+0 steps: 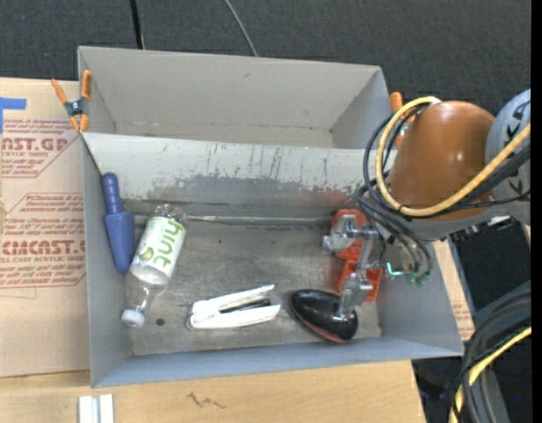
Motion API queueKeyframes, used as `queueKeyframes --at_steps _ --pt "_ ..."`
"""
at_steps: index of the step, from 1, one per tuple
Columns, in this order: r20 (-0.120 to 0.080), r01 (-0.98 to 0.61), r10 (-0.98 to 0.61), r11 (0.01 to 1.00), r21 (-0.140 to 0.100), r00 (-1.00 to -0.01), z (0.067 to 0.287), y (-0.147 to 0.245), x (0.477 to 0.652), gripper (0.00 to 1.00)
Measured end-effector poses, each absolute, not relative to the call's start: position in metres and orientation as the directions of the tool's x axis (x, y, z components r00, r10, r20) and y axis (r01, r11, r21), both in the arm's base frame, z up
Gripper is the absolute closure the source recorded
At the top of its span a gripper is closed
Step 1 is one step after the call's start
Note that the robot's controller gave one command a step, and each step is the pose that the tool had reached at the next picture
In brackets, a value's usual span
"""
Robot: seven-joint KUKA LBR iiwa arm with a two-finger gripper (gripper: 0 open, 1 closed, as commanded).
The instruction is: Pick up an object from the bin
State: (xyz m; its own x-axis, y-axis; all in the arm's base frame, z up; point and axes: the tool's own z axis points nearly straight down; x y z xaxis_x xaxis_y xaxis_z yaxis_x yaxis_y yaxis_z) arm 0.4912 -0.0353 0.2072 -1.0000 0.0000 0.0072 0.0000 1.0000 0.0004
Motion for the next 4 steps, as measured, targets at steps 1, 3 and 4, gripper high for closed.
queueKeyframes --at_steps 1,3,4 --pt "-0.001 -0.001 -0.001 1.000 0.000 -1.000 0.211 -0.035 0.493 0.00" --pt "0.003 0.091 0.091 0.996 0.000 -0.996 0.140 -0.063 0.481 0.00" --pt "0.000 0.151 0.151 0.989 0.001 -0.989 0.140 -0.059 0.480 0.00"
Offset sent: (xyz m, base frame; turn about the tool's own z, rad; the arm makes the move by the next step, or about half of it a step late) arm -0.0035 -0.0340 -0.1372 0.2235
